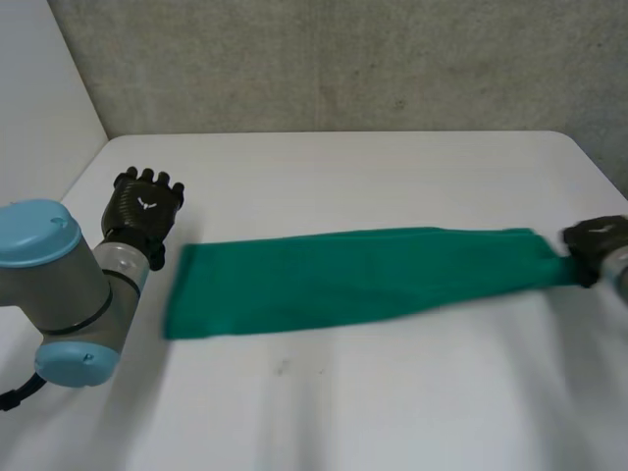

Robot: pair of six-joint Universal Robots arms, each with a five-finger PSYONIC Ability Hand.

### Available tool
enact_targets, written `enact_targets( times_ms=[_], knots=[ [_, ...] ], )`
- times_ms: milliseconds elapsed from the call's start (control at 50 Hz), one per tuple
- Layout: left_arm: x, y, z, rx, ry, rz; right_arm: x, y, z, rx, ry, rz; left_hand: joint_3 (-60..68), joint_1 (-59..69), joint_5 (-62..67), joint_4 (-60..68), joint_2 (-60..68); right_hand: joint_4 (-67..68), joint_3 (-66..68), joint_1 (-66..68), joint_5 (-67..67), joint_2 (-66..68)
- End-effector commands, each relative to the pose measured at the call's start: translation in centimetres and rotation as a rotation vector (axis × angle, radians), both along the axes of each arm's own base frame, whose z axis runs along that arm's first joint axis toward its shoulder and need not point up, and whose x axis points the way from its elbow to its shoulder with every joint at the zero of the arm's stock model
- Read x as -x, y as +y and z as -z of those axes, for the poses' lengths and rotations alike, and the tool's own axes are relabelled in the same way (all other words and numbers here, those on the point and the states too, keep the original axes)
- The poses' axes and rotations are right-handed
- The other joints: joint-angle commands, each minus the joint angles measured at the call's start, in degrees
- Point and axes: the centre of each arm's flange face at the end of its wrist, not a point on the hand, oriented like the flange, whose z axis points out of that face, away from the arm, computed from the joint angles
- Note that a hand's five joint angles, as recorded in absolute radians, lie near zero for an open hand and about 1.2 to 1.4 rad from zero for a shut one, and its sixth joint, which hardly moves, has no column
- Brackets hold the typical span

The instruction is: Fold the towel.

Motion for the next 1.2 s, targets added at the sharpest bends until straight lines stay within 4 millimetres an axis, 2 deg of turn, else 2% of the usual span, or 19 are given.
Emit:
enact_targets(
  times_ms=[20,140,220,300,420,440,460,520,540,560,680,700,720,760,780,860,960,1160,1200],
  knots=[
    [-0.5,0.6,-0.3,-0.004,-0.001,-0.009,7.3,-2.6,-3.2,0.087,0.469,0.093,-2.4,-1.8,-2.1,-1.9,-1.9,11.8,12.4,25.4,14.1,12.9],
    [-0.6,1.1,-0.3,-0.008,-0.002,-0.006,5.7,-3.6,-5.4,0.175,0.443,0.088,-2.4,-1.8,-2.1,-1.9,-1.9,11.8,12.4,25.4,14.1,12.9],
    [-0.5,1.3,-0.6,-0.002,-0.001,-0.003,-2.1,-2.1,-9.3,0.337,0.321,-0.061,-2.4,-1.8,-2.1,-1.9,-1.9,11.8,12.4,25.4,14.1,12.9],
    [-0.4,1.4,-0.8,0.002,0.001,0.001,-8.2,0.1,-10.4,0.405,0.261,-0.237,-2.4,-1.8,-2.1,-1.9,-1.9,11.8,12.4,25.4,14.1,12.9],
    [-0.4,1.5,-0.9,0.005,0.002,0.001,-18.4,7.1,-10.1,0.486,0.142,-0.644,-2.4,-1.8,-2.1,-1.9,-1.9,11.8,12.4,25.4,14.1,12.9],
    [-0.4,1.6,-1.0,0.005,0.002,0.001,-18.4,7.2,-10.1,0.486,0.141,-0.645,-2.4,-1.8,-2.1,-1.9,-1.9,11.8,12.4,25.4,14.1,12.9],
    [-0.5,1.7,-1.1,0.008,0.003,0.001,-21.6,10.2,-8.4,0.479,0.104,-0.799,-2.4,-1.8,-2.1,-1.9,-1.9,11.8,12.4,25.4,14.1,12.9],
    [-0.5,1.8,-1.1,0.007,0.002,-0.001,-22.5,11.2,-7.8,0.475,0.093,-0.846,-2.4,-1.8,-2.1,-1.9,-1.9,11.8,12.4,25.4,14.1,12.9],
    [-0.5,1.9,-1.0,0.004,0.001,0.002,-25.1,14.8,-5.5,0.446,0.063,-0.996,-2.4,-1.8,-2.1,-1.9,-1.9,11.8,12.4,25.4,14.1,12.9],
    [-0.4,2.0,-1.0,0.002,0.001,0.002,-25.5,15.5,-5.0,0.437,0.060,-1.023,-2.4,-1.8,-2.1,-1.9,-1.9,11.8,12.4,25.4,14.1,12.9],
    [0.0,2.4,-0.9,-0.001,0.001,0.020,-26.5,17.9,-1.0,0.337,0.062,-1.115,-2.4,-1.8,-2.1,-1.9,-1.9,11.8,12.4,25.4,14.1,12.9],
    [0.4,2.7,-0.9,0.002,0.002,0.032,-26.2,17.9,0.6,0.293,0.078,-1.108,-2.2,-1.6,-1.9,-1.7,-1.8,-15.1,-14.5,-1.5,-12.8,-14.0],
    [0.6,2.8,-1.0,0.003,0.003,0.037,-26.2,17.9,0.6,0.292,0.078,-1.108,-2.2,-1.6,-1.9,-1.7,-1.8,-15.4,-14.8,-1.8,-13.1,-14.3],
    [1.0,3.0,-1.1,0.007,0.006,0.049,-25.8,17.2,0.4,0.288,0.078,-1.067,-2.2,-1.6,-1.9,-1.7,-1.8,-54.5,-53.9,-40.9,-52.2,-53.4],
    [1.3,3.1,-1.3,0.014,0.016,0.059,-25.8,17.2,0.1,0.292,0.077,-1.058,-2.2,-1.6,-1.9,-1.7,-1.8,-56.7,-56.2,-43.2,-54.5,-55.7],
    [2.6,3.4,-2.1,0.027,0.078,0.095,-24.2,15.7,-1.7,0.298,0.064,-0.956,-1.9,-1.3,-1.6,-1.4,-1.4,-58.2,-57.6,-44.6,-55.9,-57.1],
    [4.7,3.9,-3.3,0.040,0.176,0.149,-19.2,12.0,-3.5,0.212,-0.074,-0.718,-1.8,-1.3,-1.6,-1.4,-1.4,-58.2,-57.6,-44.6,-55.9,-57.1],
    [11.2,6.0,-3.3,0.012,0.295,0.315,-10.4,10.5,0.1,-0.041,-0.204,-0.386,-1.5,-1.0,-1.2,-1.0,-1.1,-58.2,-57.6,-44.6,-55.9,-57.1],
    [11.6,6.2,-3.0,0.005,0.294,0.325,-9.4,10.3,0.7,-0.050,-0.178,-0.359,-1.5,-1.0,-1.2,-1.0,-1.1,-47.2,-46.7,-33.7,-45.0,-46.2]
  ],
)
